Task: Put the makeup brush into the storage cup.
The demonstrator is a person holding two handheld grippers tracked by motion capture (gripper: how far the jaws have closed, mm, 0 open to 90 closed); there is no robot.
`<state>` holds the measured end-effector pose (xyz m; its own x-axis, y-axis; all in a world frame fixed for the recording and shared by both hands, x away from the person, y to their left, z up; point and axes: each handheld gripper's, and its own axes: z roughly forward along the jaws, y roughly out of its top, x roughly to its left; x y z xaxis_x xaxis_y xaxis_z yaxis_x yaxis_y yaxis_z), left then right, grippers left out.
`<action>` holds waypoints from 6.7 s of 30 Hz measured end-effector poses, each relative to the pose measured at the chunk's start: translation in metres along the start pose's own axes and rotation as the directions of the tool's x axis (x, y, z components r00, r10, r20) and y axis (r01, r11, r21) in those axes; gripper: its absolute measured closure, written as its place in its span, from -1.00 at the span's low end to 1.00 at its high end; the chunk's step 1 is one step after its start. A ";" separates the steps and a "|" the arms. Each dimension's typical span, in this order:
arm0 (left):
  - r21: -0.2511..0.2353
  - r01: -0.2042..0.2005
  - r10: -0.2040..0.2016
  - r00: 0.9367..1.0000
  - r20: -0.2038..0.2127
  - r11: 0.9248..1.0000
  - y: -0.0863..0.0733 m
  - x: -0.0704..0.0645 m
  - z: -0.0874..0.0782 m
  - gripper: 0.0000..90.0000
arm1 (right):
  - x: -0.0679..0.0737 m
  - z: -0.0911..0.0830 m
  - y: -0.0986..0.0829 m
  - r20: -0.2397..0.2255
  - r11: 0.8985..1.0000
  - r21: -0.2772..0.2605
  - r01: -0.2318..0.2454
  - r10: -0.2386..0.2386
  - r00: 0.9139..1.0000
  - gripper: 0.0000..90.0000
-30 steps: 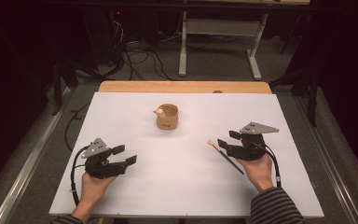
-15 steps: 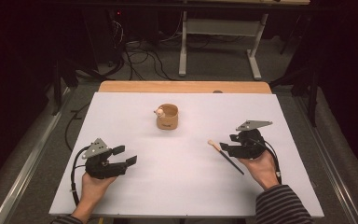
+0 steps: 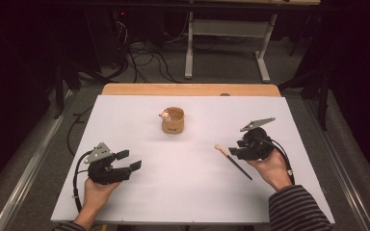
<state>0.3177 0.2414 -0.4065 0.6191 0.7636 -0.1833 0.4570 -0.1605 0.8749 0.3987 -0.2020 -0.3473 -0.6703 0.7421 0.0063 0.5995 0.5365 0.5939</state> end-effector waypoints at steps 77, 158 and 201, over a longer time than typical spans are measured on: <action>-0.003 -0.011 0.011 1.000 0.009 1.000 0.000 -0.002 0.000 -0.30 | 0.005 0.057 0.004 0.010 0.883 0.468 0.049 -0.061 0.998 0.89; -0.024 -0.041 0.043 0.995 0.095 0.999 0.015 -0.016 0.004 -0.33 | 0.046 -0.011 -0.020 -0.225 0.975 -0.222 -0.010 -0.042 0.973 0.90; 0.004 -0.080 0.077 0.967 0.245 0.997 0.072 -0.060 0.058 -0.22 | 0.057 0.003 -0.007 -0.245 0.942 -0.336 0.006 -0.093 0.965 0.90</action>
<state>0.3503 0.1479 -0.3587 0.7897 0.5727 -0.2199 0.4083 -0.2232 0.8851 0.3575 -0.1626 -0.3533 -0.8099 0.5677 0.1475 0.4138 0.3748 0.8296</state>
